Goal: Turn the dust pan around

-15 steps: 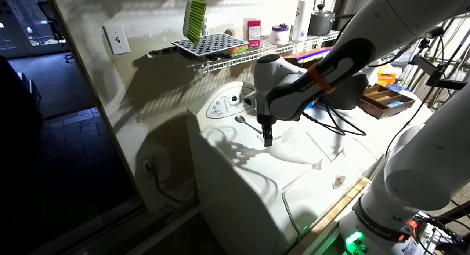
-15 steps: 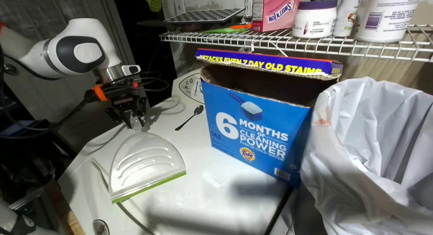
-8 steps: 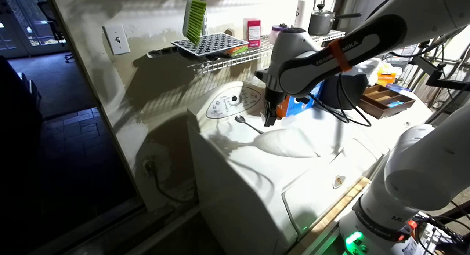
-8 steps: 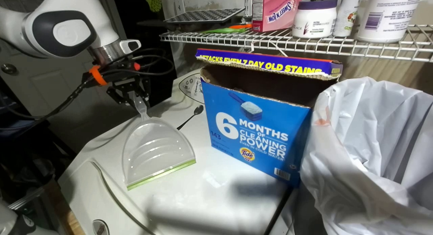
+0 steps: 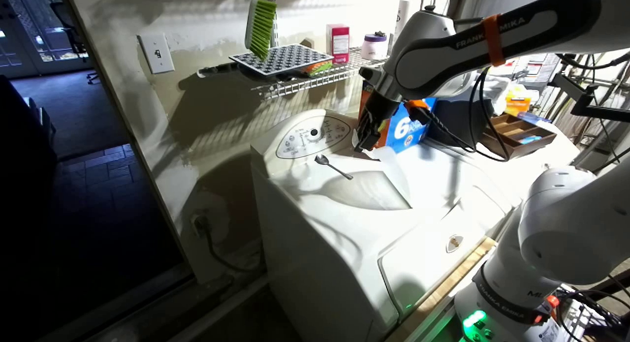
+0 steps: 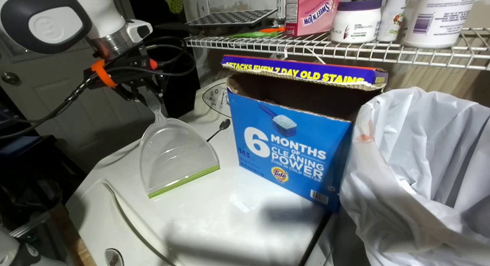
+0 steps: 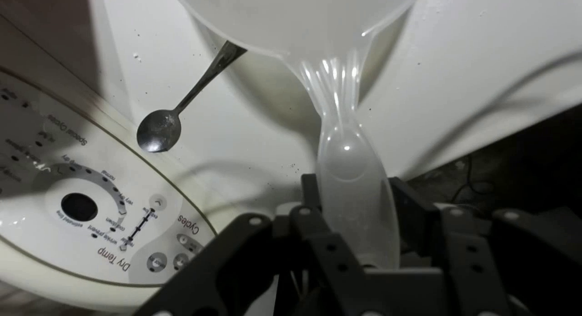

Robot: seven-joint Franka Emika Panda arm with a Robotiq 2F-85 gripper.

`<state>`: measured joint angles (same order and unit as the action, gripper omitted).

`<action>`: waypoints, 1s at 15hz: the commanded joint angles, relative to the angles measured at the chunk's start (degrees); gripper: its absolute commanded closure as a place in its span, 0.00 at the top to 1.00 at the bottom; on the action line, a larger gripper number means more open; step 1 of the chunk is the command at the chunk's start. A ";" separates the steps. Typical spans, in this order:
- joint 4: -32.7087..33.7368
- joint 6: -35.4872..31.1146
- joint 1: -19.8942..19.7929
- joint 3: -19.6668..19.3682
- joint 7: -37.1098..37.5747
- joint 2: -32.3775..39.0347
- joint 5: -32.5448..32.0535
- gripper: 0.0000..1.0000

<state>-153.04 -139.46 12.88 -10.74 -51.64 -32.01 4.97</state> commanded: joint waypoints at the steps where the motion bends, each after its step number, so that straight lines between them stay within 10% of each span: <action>1: -1.80 0.47 0.74 -2.18 -4.47 -5.94 3.31 0.16; 15: -2.68 7.77 3.10 -13.36 -19.63 -16.35 15.92 0.16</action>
<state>-154.60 -134.12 16.31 -22.44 -67.66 -44.92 17.82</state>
